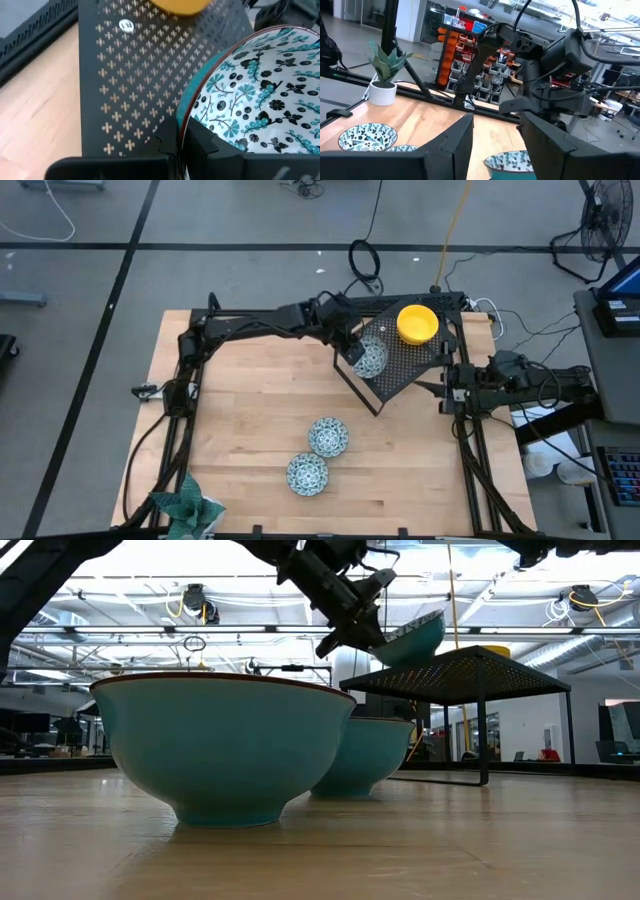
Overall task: Pick & Place Mini bowls
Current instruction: Put the top blue patterned bowl on the shelf
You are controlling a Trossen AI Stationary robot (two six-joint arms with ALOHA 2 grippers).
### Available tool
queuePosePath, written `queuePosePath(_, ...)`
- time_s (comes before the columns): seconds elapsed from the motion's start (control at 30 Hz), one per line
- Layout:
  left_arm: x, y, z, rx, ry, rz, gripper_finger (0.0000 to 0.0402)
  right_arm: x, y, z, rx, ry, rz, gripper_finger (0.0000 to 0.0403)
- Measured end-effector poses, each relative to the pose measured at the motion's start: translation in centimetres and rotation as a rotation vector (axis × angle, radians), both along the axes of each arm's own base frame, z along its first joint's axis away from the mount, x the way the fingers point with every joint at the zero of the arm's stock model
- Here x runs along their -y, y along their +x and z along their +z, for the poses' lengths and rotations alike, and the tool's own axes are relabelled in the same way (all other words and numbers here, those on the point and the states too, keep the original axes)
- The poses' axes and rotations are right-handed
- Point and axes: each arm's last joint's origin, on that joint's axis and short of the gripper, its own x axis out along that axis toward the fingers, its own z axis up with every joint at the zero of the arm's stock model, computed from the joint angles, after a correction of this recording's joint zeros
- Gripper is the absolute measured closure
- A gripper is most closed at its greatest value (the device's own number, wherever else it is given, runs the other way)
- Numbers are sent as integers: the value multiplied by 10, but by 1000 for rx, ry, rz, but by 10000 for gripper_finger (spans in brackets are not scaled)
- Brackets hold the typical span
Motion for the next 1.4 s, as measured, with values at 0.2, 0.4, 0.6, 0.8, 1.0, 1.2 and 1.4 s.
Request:
queuePosePath(0.2,1,4,-5,-5,3,5,380,0,0,0,0,0,0,248)
queuePosePath(0.4,2,7,-2,43,18,1,372,0,0,0,0,0,0,248)
queuePosePath(0.6,5,8,-2,37,26,-20,369,0,0,0,-1,0,0,248)
queuePosePath(0.8,5,8,-2,43,25,-21,330,0,0,0,-1,0,0,248)
queuePosePath(1.0,5,8,-2,43,25,-20,258,0,0,0,-1,0,0,248)
queuePosePath(1.2,5,8,-2,42,31,-24,205,0,0,0,-2,0,0,248)
queuePosePath(1.4,6,6,3,49,48,-34,178,0,0,0,-2,-1,0,248)
